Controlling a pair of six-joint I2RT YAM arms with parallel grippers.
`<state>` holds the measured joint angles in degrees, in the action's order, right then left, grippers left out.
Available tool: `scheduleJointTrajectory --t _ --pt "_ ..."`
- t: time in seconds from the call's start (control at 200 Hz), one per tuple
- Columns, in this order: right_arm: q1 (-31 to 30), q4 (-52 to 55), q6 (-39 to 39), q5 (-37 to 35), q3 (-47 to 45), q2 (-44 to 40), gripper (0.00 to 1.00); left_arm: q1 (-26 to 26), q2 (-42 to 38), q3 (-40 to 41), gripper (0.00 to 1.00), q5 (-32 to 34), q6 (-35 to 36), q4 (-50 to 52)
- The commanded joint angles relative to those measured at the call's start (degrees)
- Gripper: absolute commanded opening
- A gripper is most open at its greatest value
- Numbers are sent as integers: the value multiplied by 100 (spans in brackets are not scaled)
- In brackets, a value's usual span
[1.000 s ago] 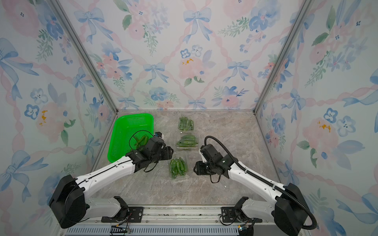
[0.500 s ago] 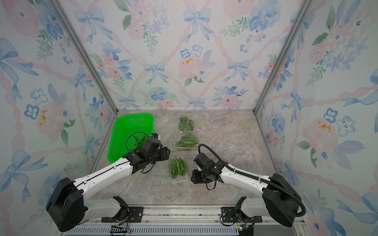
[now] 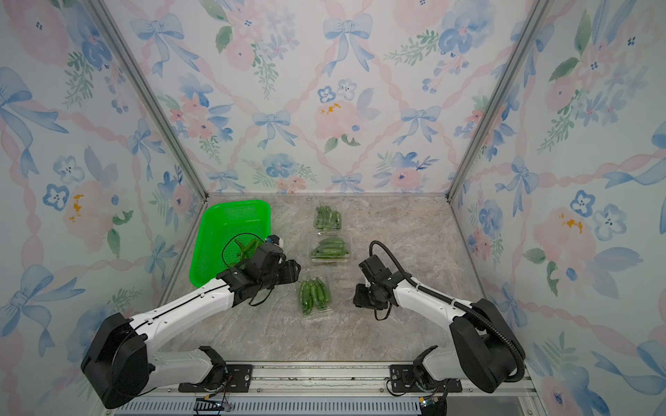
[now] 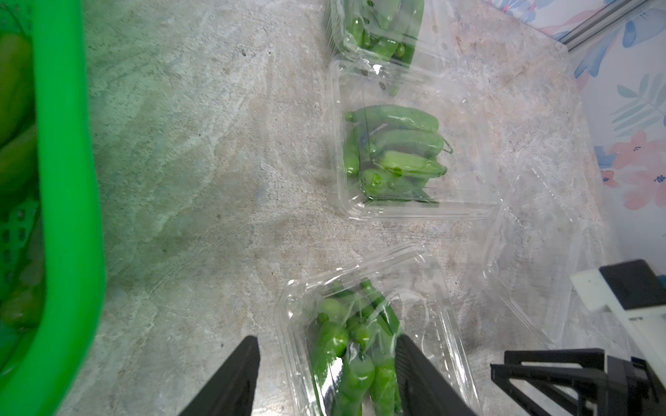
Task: Take small green peppers out of containers
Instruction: Move the packing box to the center of the board.
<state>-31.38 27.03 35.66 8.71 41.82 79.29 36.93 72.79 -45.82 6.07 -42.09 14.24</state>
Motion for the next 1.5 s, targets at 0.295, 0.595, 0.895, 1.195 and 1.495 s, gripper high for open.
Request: scheduleJointTrajectory --t 0.295,0.595,0.895,1.195,1.495 --pt "1472 416 -1576 341 1819 1933 51 -45 -266 215 63 -394 66 -55" --pt "2035 865 -2170 645 3376 3074 50 -79 -374 339 63 -706 149 -53" --pt "1239 766 -1652 1491 2646 1628 54 -83 -300 393 63 -741 159 -53" --pt "-578 -20 -71 992 1007 -250 56 -240 273 -110 63 -390 531 -62" --pt "-1533 -310 638 405 653 -502 57 -252 538 -291 63 -313 586 -166"
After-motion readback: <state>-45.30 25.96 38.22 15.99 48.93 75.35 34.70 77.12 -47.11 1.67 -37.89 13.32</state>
